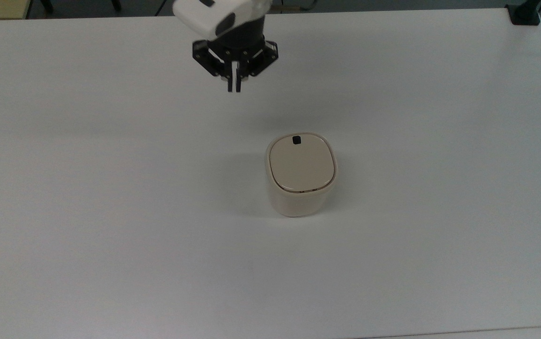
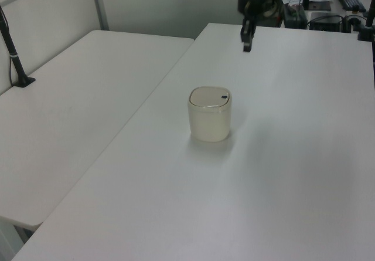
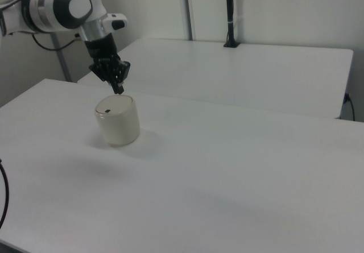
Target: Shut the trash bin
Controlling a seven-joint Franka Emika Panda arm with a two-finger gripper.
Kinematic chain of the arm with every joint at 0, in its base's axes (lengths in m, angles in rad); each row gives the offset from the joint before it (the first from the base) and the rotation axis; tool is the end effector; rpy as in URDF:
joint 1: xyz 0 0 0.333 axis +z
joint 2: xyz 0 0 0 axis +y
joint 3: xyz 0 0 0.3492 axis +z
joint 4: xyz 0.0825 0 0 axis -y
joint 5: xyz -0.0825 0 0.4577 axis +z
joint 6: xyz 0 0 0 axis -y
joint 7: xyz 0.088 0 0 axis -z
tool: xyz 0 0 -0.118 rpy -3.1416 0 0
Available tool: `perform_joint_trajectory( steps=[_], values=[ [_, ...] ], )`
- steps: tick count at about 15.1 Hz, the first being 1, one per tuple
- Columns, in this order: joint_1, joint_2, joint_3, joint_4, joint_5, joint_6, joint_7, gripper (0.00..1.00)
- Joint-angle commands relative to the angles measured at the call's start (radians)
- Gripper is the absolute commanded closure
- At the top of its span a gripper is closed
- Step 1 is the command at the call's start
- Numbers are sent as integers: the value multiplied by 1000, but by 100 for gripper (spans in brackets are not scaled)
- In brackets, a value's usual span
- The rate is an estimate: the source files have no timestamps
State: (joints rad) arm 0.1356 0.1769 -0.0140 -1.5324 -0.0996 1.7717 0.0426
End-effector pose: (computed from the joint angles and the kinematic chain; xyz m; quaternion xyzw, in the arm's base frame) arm 0.6985 0.0763 0.5690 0.9971 0.0480 0.0352 0.0476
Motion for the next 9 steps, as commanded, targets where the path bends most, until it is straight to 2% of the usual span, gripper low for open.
perform_joint_trajectory(
  steps=[1, 3, 5, 6, 8, 9],
  values=[
    [-45, -99, -1, -31, 4, -101, -6, 86],
    [-71, -123, -1, -31, 6, -144, -6, 79],
    [-80, -135, -1, -32, 9, -169, -6, 62],
    [-80, -137, -3, -32, 9, -170, -6, 34],
    [-82, -142, -3, -34, 9, -170, -6, 9],
    [-82, -142, -3, -34, 9, -170, -6, 0]
  ],
)
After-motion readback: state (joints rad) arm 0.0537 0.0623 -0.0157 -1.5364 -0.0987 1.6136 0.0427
